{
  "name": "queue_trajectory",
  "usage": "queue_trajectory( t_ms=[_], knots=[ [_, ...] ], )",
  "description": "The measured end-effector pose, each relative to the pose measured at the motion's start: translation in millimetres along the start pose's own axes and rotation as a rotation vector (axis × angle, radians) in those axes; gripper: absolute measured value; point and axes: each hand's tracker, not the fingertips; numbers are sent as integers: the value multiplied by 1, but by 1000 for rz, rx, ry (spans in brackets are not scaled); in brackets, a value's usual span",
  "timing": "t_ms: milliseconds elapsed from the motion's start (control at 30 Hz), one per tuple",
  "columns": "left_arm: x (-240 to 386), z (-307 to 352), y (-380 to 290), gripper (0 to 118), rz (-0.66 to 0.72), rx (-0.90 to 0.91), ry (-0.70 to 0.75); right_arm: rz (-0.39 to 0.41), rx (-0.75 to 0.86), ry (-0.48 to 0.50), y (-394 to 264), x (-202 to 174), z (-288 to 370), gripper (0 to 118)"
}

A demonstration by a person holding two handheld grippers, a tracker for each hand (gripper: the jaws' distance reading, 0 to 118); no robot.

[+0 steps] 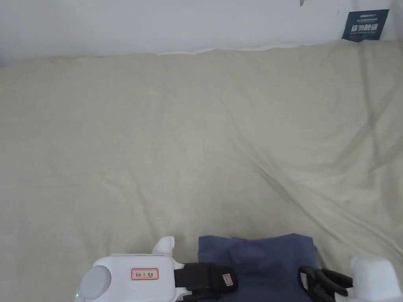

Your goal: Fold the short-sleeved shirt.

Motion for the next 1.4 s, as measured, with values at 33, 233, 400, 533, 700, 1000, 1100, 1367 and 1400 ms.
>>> queue_trajectory(
  t_ms=[33, 233, 400, 533, 700, 1000, 1100, 1367, 1400],
  knots=[
    [2, 9, 4, 26, -6, 6, 13, -1, 18, 5, 3, -2, 3, 0],
    [-6, 92, 31, 26, -86, 19, 197, -11, 11, -3, 8, -19, -3, 0],
    [-39, 182, 66, 26, -65, 89, 415, 9, -26, -3, 7, -40, -15, 0],
    [-60, 251, 89, 26, -67, 129, 620, 37, -50, -7, 13, -58, -29, 0],
    [-90, 323, 116, 26, -14, 150, 808, 28, -80, -5, 21, -71, -46, 0],
    [-139, 393, 145, 26, 6, 230, 1300, 28, -142, -37, 25, -61, -78, 0],
    [-149, 407, 148, 26, -8, 262, 1401, 1, -112, -39, 26, -57, -81, 0],
    [-144, 405, 138, 108, -150, 298, 1558, 29, -143, -39, 19, -48, -89, 0],
    [-150, 417, 142, 108, -165, 332, 1570, 33, -148, -41, 18, -47, -89, 0]
  ],
)
